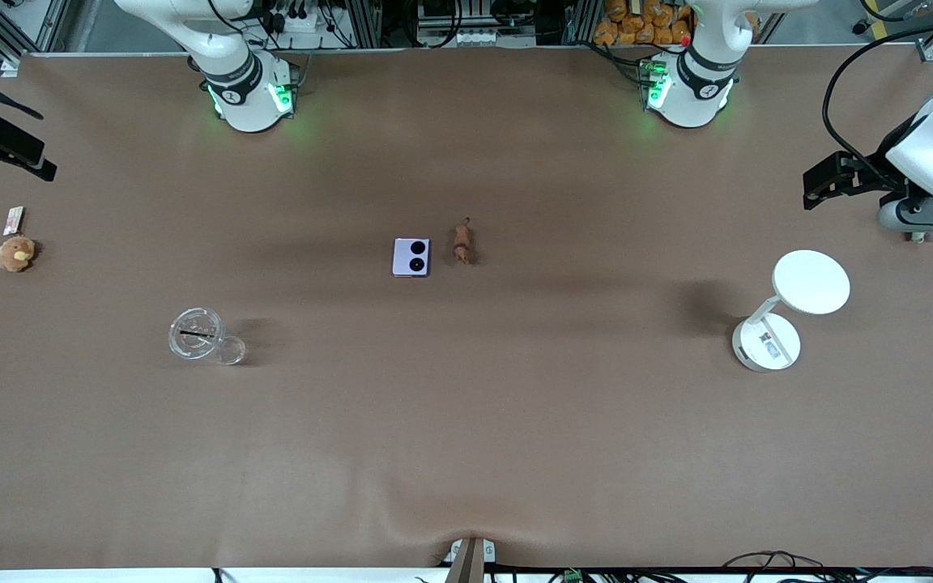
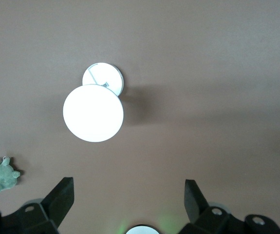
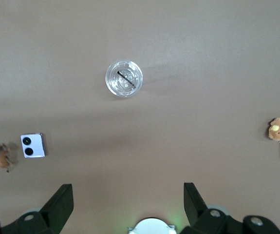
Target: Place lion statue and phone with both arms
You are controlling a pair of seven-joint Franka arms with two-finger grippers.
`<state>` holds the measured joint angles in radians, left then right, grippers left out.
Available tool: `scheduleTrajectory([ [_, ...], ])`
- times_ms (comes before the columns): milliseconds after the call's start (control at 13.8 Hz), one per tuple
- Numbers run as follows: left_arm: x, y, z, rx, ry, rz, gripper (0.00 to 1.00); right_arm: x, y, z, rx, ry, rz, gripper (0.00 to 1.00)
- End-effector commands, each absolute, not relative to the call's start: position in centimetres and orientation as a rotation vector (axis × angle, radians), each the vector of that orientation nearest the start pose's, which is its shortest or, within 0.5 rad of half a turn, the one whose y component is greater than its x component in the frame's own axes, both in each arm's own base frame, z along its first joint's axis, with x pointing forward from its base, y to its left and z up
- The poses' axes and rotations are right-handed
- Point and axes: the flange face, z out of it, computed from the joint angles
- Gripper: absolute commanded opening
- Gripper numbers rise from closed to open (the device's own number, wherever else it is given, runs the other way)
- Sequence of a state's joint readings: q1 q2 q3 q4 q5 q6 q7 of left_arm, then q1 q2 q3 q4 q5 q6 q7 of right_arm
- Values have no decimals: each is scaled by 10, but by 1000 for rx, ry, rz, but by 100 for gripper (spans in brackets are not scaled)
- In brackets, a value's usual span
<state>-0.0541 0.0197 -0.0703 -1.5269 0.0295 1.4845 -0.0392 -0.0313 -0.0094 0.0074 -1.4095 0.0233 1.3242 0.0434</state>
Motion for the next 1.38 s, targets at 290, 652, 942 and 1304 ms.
scheduleTrajectory([
  [290, 548, -68, 633, -3109, 138, 97, 100, 519, -6, 682, -3135, 37, 147, 100],
  [652, 550, -72, 627, -3101, 149, 112, 100, 519, -6, 679, -3135, 45, 161, 100],
  [942, 554, -103, 611, -3102, 16, 154, 100, 520, -6, 673, -3132, 49, 180, 100],
  [1304, 549, -180, 585, -3203, -137, 287, 100, 520, -5, 671, -3126, 49, 185, 100],
])
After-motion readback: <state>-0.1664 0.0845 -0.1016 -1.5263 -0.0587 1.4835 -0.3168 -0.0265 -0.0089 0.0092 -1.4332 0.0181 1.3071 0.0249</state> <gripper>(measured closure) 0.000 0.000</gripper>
